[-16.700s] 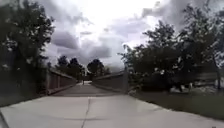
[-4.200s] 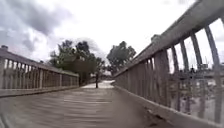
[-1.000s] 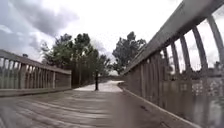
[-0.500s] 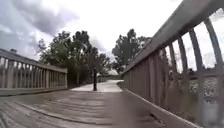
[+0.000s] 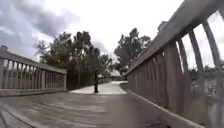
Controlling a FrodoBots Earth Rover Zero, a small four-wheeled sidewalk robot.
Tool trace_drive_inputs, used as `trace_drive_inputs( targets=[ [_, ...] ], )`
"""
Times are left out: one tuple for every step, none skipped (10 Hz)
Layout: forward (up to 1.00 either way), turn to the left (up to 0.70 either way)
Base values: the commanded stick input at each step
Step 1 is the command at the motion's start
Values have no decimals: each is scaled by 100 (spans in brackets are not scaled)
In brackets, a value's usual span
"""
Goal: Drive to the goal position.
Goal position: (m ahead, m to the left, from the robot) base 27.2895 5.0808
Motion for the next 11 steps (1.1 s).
trace_drive_inputs(
  targets=[
    [85,0],
    [85,0],
    [85,0],
    [85,0],
    [85,0],
    [85,0],
    [85,0],
    [85,0],
    [85,0],
    [85,0],
    [85,0]
  ],
)
